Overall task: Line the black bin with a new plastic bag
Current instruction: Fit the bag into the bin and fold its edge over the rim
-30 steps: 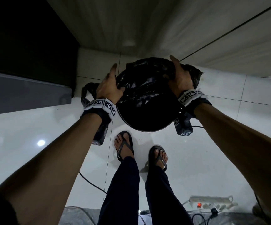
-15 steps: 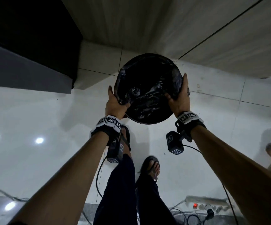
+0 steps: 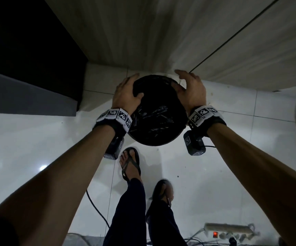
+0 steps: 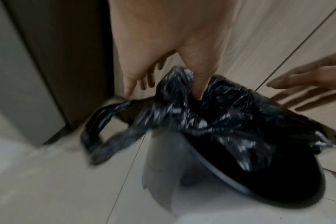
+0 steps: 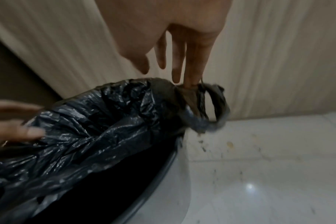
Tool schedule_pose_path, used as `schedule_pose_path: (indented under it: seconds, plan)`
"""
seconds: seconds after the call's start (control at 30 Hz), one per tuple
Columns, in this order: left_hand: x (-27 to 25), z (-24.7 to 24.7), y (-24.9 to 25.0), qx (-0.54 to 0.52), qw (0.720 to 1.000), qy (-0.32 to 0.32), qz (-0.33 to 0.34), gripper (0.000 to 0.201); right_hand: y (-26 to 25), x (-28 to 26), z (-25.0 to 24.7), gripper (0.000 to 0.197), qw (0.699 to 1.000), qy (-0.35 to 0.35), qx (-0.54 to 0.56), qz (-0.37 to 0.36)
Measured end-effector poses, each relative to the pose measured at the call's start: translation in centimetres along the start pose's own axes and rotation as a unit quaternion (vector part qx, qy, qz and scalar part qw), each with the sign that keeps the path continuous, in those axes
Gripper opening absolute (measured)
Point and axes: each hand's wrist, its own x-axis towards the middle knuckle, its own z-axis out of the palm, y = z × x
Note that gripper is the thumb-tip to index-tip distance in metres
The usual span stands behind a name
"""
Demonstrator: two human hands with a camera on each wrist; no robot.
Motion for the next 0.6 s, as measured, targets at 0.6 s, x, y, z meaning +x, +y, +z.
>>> schedule_pose_path:
  seconds: [0.6]
  plan:
    - [7.4, 2.7, -1.8, -0.062, 0.998, 0.014, -0.004, 0.031, 3.5, 1.3, 4.5, 0.054, 1.0, -0.007, 0.021, 0.009]
